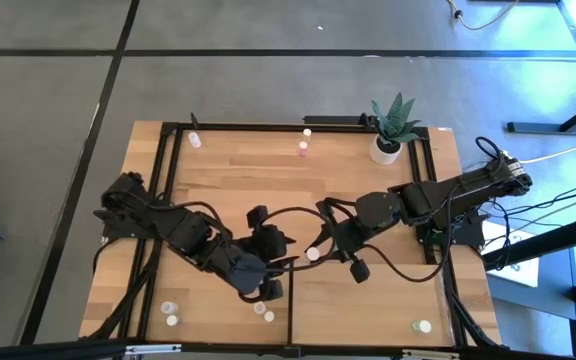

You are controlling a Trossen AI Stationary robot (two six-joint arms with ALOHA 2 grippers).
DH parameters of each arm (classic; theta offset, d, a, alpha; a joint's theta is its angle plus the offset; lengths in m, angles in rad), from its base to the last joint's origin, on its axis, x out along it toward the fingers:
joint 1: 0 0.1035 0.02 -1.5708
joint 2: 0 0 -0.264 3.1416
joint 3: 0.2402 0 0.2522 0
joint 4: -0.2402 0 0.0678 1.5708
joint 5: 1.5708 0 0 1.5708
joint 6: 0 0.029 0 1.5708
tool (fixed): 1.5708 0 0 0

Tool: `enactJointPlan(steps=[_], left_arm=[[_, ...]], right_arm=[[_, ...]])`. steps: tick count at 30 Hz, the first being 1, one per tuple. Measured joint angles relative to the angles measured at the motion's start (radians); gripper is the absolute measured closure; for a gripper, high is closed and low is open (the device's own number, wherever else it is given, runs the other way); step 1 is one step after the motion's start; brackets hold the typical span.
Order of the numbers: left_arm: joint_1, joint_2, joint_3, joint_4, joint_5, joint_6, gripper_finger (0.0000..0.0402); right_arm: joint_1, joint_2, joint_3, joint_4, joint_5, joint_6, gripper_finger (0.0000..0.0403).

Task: Pick and place medicine bottles onto shelf by color
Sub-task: Put the bottom right pink pill bottle on the shelf

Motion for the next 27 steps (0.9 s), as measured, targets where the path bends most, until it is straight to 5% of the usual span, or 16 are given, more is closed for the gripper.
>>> enactJointPlan(steps=[8, 27], left_arm=[[0.015, -0.005, 0.000, 0.130, -0.003, 0.127, 0.0257], [0.008, -0.008, 0.000, 0.149, 0.032, 0.141, 0.0256]], right_arm=[[0.000, 0.000, 0.000, 0.000, 0.000, -0.002, 0.0299], [0.005, 0.000, 0.000, -0.021, -0.012, 0.002, 0.0299]])
